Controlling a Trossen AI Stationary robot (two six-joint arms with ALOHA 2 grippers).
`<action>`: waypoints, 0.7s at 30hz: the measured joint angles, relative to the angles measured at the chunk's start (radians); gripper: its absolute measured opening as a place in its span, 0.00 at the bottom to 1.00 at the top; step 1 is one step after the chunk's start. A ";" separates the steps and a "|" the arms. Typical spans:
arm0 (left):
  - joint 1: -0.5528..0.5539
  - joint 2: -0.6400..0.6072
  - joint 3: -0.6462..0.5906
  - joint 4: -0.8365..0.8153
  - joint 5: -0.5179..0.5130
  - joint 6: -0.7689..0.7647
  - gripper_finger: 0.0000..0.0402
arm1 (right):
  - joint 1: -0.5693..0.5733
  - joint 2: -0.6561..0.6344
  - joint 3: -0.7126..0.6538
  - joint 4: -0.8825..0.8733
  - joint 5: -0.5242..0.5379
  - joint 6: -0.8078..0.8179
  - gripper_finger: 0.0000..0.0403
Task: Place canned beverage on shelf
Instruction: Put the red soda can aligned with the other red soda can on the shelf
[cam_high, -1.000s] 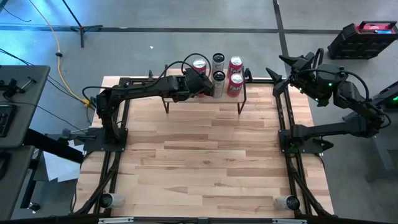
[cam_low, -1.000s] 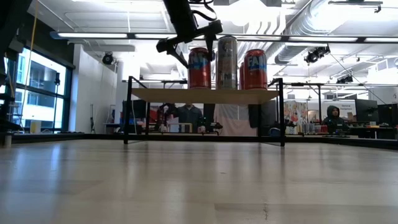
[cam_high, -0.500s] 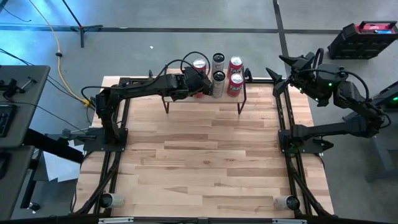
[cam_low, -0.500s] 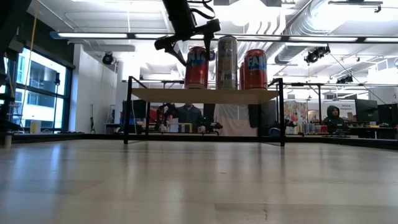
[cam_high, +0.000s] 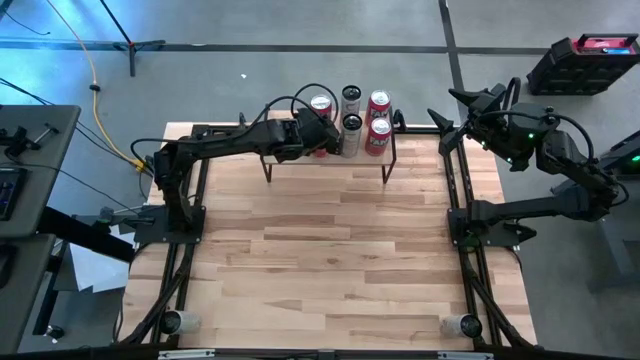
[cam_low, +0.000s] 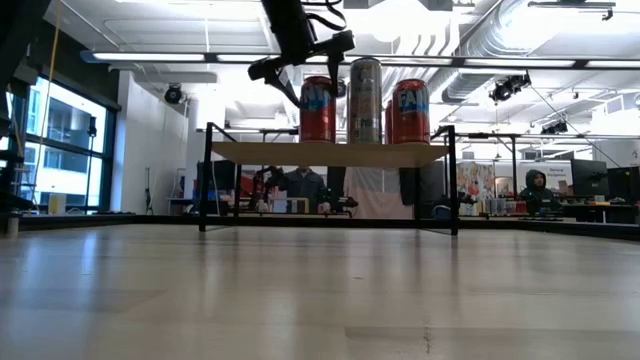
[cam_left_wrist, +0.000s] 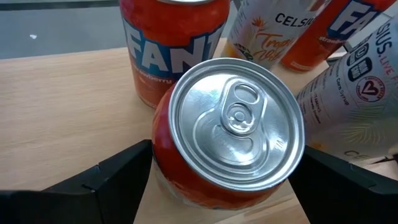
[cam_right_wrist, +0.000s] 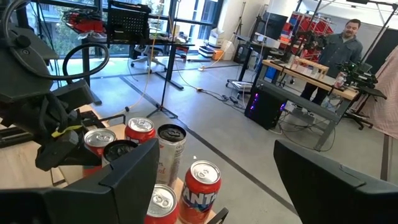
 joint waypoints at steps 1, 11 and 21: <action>0.000 0.000 0.000 0.000 0.000 0.000 0.85 | 0.000 0.000 0.000 0.000 0.000 0.000 0.75; 0.004 -0.002 0.000 0.000 -0.002 0.034 0.85 | 0.000 0.000 0.000 0.000 0.000 0.000 0.75; 0.004 -0.002 0.000 0.000 -0.005 -0.014 0.85 | 0.000 0.000 0.000 0.000 0.000 0.000 0.75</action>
